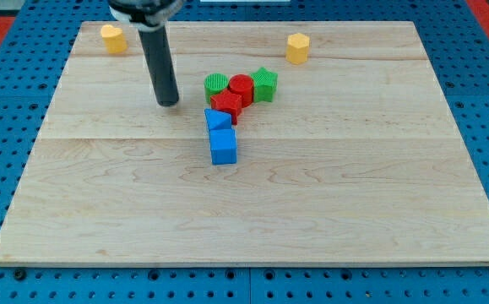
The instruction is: Separate blue triangle from red star and blue cube
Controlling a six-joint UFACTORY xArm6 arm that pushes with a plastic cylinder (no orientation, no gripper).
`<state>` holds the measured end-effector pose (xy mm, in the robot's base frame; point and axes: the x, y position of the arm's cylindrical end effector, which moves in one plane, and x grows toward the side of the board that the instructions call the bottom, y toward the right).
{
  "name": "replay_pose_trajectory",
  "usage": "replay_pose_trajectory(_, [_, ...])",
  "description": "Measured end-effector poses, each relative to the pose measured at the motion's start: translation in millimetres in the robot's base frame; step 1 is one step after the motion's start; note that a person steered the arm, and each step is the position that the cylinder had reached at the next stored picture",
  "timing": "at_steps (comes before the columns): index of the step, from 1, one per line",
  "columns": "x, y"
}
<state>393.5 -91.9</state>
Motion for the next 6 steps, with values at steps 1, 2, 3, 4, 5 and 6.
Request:
replay_pose_trajectory(1, [28,55])
replay_pose_trajectory(2, [64,77])
replay_pose_trajectory(3, [72,122])
replay_pose_trajectory(4, [71,149])
replay_pose_trajectory(5, [60,152])
replay_pose_trajectory(6, [96,185])
